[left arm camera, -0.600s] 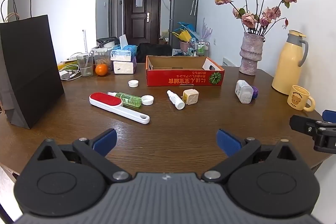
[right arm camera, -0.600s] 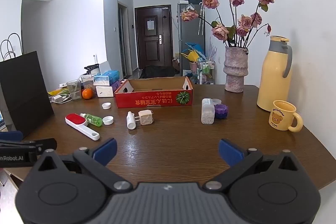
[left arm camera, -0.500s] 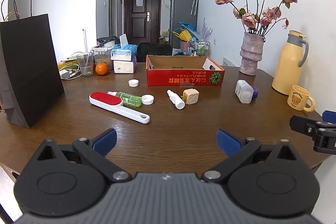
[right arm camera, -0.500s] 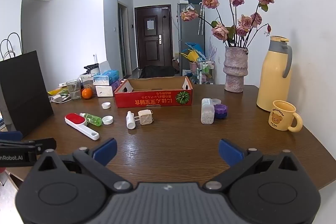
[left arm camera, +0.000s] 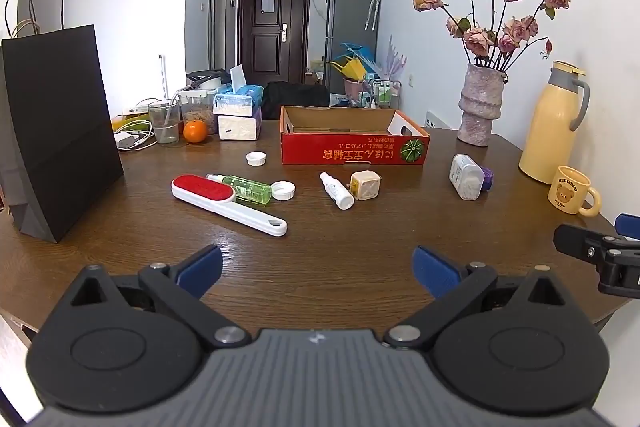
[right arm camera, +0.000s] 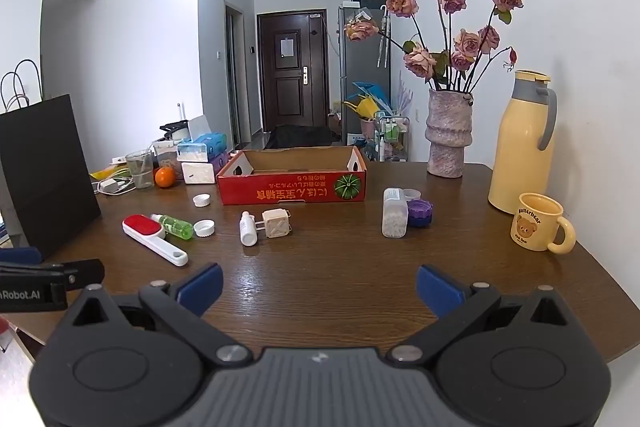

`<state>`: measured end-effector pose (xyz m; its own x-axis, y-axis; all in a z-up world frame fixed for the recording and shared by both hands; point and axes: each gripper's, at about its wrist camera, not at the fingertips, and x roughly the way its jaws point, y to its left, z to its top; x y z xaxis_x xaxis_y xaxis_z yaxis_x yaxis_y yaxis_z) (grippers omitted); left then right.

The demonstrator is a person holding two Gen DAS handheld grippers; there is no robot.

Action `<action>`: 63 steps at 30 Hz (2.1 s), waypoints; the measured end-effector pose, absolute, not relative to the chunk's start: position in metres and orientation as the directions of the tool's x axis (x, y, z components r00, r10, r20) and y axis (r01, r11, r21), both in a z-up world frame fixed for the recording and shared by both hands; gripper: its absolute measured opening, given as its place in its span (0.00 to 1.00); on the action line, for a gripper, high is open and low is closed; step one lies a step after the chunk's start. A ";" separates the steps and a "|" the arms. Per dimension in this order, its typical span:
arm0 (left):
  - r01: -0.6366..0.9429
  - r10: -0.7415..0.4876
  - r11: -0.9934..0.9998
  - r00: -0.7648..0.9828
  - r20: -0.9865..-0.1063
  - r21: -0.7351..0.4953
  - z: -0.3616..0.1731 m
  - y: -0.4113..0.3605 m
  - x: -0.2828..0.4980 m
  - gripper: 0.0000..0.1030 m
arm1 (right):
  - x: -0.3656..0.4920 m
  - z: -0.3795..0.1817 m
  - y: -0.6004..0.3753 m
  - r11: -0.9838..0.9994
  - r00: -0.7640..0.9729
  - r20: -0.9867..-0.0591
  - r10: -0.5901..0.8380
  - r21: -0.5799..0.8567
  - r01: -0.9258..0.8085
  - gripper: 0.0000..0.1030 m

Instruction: Organize rigid objects

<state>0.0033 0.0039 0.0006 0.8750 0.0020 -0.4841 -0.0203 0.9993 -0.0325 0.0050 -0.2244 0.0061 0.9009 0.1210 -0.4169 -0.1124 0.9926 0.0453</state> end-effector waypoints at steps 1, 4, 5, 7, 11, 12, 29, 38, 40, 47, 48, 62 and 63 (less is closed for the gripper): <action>-0.019 0.001 0.999 0.875 -0.484 -0.033 0.000 0.004 0.003 1.00 | 0.005 0.006 -0.224 0.993 0.901 -0.417 0.120 0.045 -0.111 1.00; -0.019 0.000 0.999 0.876 -0.483 -0.034 0.000 0.004 0.003 1.00 | 0.006 0.007 -0.225 0.993 0.902 -0.416 0.119 0.045 -0.110 1.00; -0.019 0.000 0.999 0.876 -0.483 -0.035 0.002 0.006 0.002 1.00 | 0.005 0.008 -0.225 0.993 0.902 -0.415 0.118 0.045 -0.110 1.00; -0.018 0.000 0.999 0.876 -0.483 -0.034 0.002 0.006 0.002 1.00 | 0.005 0.008 -0.225 0.993 0.902 -0.416 0.119 0.045 -0.110 1.00; -0.019 0.000 0.999 0.876 -0.482 -0.034 0.002 0.006 0.002 1.00 | 0.005 0.007 -0.225 0.993 0.902 -0.415 0.119 0.044 -0.111 1.00; -0.019 0.000 0.999 0.877 -0.481 -0.035 0.002 0.007 0.002 1.00 | 0.006 0.007 -0.225 0.993 0.902 -0.414 0.120 0.044 -0.113 1.00; -0.022 0.000 0.999 0.880 -0.476 -0.040 0.007 0.009 0.000 1.00 | 0.004 0.007 -0.224 0.993 0.904 -0.409 0.119 0.035 -0.115 1.00; -0.023 0.001 0.999 0.880 -0.475 -0.039 0.007 0.010 0.000 1.00 | 0.004 0.007 -0.224 0.993 0.905 -0.409 0.118 0.034 -0.114 1.00; -0.021 0.000 0.999 0.880 -0.475 -0.039 0.007 0.010 0.000 1.00 | 0.004 0.007 -0.224 0.993 0.905 -0.409 0.118 0.034 -0.114 1.00; -0.021 0.000 0.999 0.881 -0.474 -0.040 0.007 0.009 0.000 1.00 | 0.004 0.007 -0.224 0.993 0.905 -0.409 0.119 0.034 -0.115 1.00; -0.022 0.000 0.999 0.881 -0.473 -0.040 0.007 0.010 0.000 1.00 | 0.004 0.007 -0.224 0.993 0.905 -0.409 0.119 0.034 -0.115 1.00; -0.022 0.000 0.999 0.881 -0.473 -0.040 0.007 0.010 0.000 1.00 | 0.004 0.006 -0.224 0.993 0.905 -0.409 0.119 0.034 -0.115 1.00; -0.021 0.000 0.999 0.881 -0.473 -0.040 0.007 0.010 0.000 1.00 | 0.004 0.006 -0.224 0.993 0.905 -0.409 0.119 0.034 -0.115 1.00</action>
<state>-0.0001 0.0099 0.0067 0.8811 -0.0001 -0.4729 -0.0215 0.9990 -0.0402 0.0037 -0.2239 0.0064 0.9046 0.1188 -0.4093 -0.1148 0.9928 0.0343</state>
